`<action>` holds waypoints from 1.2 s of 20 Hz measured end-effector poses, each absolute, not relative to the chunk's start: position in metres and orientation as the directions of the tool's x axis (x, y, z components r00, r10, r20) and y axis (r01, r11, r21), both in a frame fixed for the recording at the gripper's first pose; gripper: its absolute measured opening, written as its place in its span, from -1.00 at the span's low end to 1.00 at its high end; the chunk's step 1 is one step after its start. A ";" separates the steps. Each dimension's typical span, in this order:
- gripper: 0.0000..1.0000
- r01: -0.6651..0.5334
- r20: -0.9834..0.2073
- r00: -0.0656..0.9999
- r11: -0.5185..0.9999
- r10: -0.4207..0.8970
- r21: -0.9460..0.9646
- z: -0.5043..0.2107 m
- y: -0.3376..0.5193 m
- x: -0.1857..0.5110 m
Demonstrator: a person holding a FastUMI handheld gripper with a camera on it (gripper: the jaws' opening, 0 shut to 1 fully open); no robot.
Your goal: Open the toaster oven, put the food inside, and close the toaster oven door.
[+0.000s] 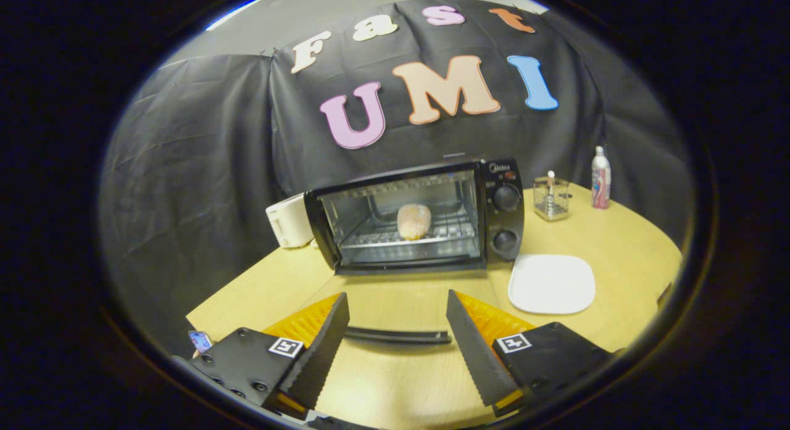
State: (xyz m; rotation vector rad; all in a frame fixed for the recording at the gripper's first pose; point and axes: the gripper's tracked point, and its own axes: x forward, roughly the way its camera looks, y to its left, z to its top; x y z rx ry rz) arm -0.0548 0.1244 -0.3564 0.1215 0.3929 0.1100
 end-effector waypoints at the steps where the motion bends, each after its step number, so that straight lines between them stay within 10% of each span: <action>1: 0.95 -0.080 -0.393 0.910 0.987 0.130 0.141 -0.366 0.125 -0.063; 24: 0.93 -0.008 -0.503 0.860 0.988 0.085 0.153 -0.432 0.135 -0.056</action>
